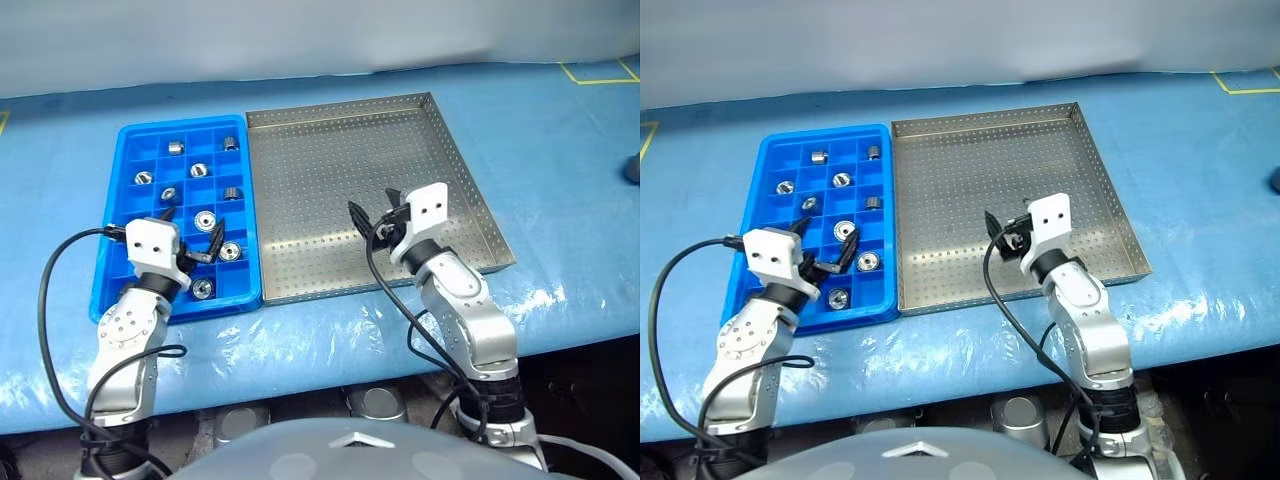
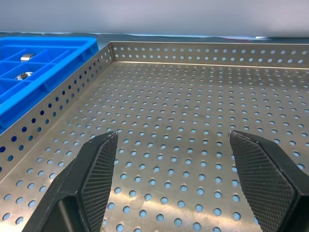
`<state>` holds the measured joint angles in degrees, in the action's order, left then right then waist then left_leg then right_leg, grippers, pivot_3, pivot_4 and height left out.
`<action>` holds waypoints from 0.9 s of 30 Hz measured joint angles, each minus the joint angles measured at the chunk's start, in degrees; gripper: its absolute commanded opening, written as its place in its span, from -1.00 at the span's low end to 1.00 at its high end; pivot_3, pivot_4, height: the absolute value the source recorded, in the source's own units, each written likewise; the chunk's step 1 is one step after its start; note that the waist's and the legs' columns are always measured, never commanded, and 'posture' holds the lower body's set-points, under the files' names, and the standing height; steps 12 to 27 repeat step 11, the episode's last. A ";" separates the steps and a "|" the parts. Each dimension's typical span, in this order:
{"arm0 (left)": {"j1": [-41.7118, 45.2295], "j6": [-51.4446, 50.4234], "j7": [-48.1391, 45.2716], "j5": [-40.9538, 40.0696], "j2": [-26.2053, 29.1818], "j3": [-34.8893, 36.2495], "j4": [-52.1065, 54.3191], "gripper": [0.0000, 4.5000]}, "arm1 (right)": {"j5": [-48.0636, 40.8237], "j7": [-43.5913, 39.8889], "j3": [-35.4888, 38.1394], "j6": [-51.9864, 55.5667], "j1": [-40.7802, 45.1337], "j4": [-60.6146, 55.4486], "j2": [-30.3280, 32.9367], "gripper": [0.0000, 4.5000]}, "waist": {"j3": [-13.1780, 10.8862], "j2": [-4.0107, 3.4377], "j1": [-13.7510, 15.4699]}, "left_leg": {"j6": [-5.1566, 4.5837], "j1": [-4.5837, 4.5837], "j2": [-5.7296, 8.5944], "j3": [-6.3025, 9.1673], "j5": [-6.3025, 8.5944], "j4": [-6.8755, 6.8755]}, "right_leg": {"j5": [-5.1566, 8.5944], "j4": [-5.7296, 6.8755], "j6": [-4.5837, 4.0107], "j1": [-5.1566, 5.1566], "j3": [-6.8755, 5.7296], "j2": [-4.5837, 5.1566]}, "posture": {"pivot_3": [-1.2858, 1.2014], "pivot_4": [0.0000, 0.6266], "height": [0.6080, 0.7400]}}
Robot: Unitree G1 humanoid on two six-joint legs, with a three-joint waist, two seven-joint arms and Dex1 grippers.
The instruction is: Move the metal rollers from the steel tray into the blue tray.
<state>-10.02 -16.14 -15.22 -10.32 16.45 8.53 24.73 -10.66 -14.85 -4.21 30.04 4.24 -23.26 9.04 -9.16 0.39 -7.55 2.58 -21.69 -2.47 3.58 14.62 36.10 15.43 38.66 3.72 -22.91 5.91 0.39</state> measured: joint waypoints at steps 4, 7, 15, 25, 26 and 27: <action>0.30 -0.57 -0.56 -0.04 0.20 0.00 0.00 0.99 | 0.02 -0.18 -0.94 0.01 0.01 0.00 -0.01 0.71 | 0.00 0.00 0.02 | 0.00 0.00 0.00 0.00 0.00 0.00 | 0.00 0.00 0.00 0.00 0.00 0.00 | -0.05 -0.52 1.00; 0.36 -0.88 -1.06 0.04 0.28 -0.18 0.00 0.99 | 0.04 -0.19 -1.77 0.06 0.01 0.00 -0.02 0.71 | 0.00 0.00 -0.01 | 0.00 0.00 0.00 0.00 0.00 0.00 | 0.00 0.00 0.00 0.00 0.00 0.00 | -0.05 -0.52 1.00; 0.36 -0.97 -1.17 0.05 0.27 -0.43 0.00 0.99 | 0.04 -0.18 -2.27 0.16 0.00 -0.01 -0.02 0.71 | 0.00 0.00 0.01 | 0.00 0.00 0.00 0.00 0.00 0.00 | 0.00 0.00 0.00 0.00 0.00 0.00 | -0.05 -0.52 1.00; 0.36 -0.97 -1.17 0.05 0.27 -0.43 0.00 0.99 | 0.04 -0.18 -2.27 0.16 0.00 -0.01 -0.02 0.71 | 0.00 0.00 0.01 | 0.00 0.00 0.00 0.00 0.00 0.00 | 0.00 0.00 0.00 0.00 0.00 0.00 | -0.05 -0.52 1.00; 0.36 -0.97 -1.17 0.05 0.27 -0.43 0.00 0.99 | 0.04 -0.18 -2.27 0.16 0.00 -0.01 -0.02 0.71 | 0.00 0.00 0.01 | 0.00 0.00 0.00 0.00 0.00 0.00 | 0.00 0.00 0.00 0.00 0.00 0.00 | -0.05 -0.52 1.00; 0.36 -0.97 -1.17 0.05 0.27 -0.43 0.00 0.99 | 0.04 -0.18 -2.27 0.16 0.00 -0.01 -0.02 0.71 | 0.00 0.00 0.01 | 0.00 0.00 0.00 0.00 0.00 0.00 | 0.00 0.00 0.00 0.00 0.00 0.00 | -0.05 -0.52 1.00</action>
